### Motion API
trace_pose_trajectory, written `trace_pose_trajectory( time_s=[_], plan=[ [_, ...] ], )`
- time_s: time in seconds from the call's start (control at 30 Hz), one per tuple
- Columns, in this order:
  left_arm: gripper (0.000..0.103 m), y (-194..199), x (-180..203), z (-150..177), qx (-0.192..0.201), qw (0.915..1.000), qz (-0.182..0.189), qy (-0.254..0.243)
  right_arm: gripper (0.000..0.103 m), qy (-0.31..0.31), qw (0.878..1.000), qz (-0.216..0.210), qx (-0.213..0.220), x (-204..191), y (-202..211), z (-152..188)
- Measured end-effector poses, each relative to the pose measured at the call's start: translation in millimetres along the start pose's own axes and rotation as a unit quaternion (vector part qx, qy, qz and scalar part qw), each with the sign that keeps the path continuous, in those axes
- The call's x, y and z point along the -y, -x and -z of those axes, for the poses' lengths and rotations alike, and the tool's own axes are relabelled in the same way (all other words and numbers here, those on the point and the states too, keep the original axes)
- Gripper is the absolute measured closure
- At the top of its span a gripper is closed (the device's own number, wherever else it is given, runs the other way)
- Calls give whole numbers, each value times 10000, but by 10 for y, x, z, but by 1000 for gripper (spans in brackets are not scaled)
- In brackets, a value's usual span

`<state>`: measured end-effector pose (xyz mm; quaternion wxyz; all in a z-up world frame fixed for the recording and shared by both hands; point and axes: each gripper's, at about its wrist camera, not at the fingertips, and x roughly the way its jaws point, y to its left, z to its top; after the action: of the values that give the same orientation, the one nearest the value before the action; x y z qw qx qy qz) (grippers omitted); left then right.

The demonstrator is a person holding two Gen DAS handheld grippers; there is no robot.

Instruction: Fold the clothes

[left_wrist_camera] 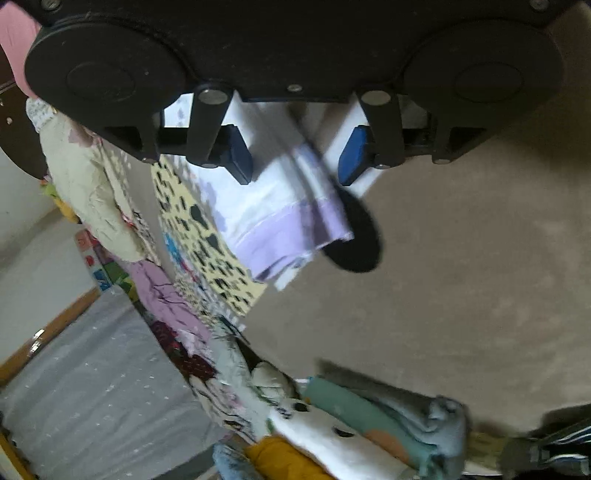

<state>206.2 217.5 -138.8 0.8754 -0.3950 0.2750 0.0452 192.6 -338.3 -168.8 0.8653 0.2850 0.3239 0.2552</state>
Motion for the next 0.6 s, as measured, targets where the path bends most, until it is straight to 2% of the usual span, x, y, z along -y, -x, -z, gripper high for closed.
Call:
trace_pose_trajectory(
  time_s=[0.03,0.07,0.17,0.37,0.6],
  plan=[
    [59,-40,22,-15,-25,10000,23,-27,64,37,10000,4,-10,-21,-41,-4],
    [73,-73,45,-26,-42,10000,41,-64,67,38,10000,-20,4,-33,-67,-23],
    [86,-132,124,-52,-35,9996,121,-237,74,-102,9997,-185,148,-31,-95,-118],
    [88,2,298,-221,384,9971,583,-314,77,263,9972,-428,549,-164,-144,-391],
    [88,30,461,-382,797,9911,1048,-178,78,479,9926,-416,1030,-140,-227,-838]
  ],
)
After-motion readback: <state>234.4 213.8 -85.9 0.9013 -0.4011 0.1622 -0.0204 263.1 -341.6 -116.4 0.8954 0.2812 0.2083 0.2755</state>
